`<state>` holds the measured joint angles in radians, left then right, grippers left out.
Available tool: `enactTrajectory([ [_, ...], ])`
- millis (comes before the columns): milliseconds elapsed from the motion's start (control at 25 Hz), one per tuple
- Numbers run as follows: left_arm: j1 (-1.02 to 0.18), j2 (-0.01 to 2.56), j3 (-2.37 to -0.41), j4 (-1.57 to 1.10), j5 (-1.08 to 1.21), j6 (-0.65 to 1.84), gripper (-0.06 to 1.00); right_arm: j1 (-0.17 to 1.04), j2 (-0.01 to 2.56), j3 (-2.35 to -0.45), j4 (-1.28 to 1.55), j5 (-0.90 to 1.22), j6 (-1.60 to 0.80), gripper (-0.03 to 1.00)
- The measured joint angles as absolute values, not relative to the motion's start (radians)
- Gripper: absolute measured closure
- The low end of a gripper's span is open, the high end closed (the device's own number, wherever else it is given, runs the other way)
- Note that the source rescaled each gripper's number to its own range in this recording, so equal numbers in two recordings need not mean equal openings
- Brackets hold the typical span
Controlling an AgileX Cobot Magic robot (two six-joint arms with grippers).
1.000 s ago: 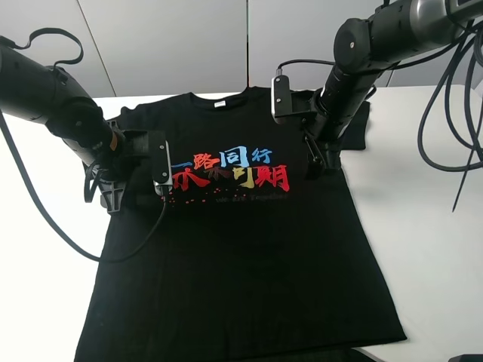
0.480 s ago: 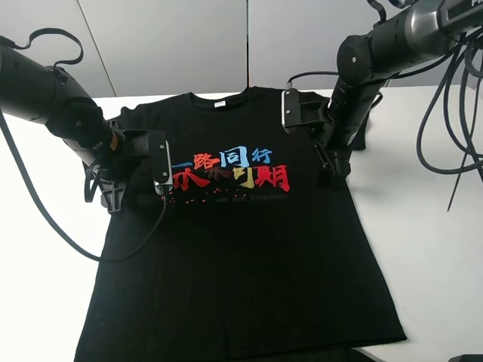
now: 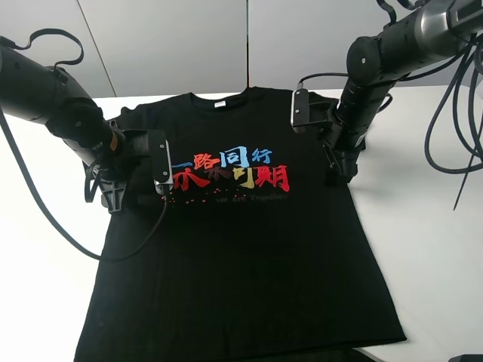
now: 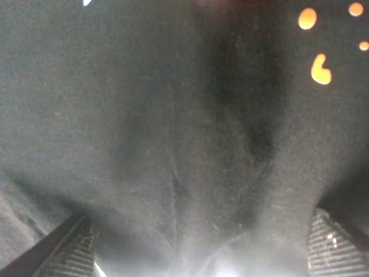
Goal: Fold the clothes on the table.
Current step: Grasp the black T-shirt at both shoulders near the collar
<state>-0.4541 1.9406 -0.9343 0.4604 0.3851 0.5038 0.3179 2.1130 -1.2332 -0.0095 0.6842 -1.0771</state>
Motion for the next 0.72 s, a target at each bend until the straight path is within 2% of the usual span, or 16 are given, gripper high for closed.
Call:
enactTrajectory([
  [160, -0.454, 1.941, -0.934, 0.466, 0.385, 0.504, -0.02, 0.318, 2.115, -1.233, -0.007, 0.689, -1.073, 0.16],
  [320, -0.454, 1.941, -0.934, 0.474, 0.38, 0.504, -0.02, 0.318, 2.117, -1.233, 0.011, 0.719, -1.066, 0.37],
  [400, -0.454, 1.941, -0.934, 0.486, 0.376, 0.502, -0.02, 0.318, 2.119, -1.233, 0.015, 0.729, -1.061, 0.43],
  [720, -0.454, 1.942, -0.934, 0.52, 0.37, 0.502, -0.02, 0.318, 2.119, -1.233, 0.017, 0.731, -1.059, 0.44],
])
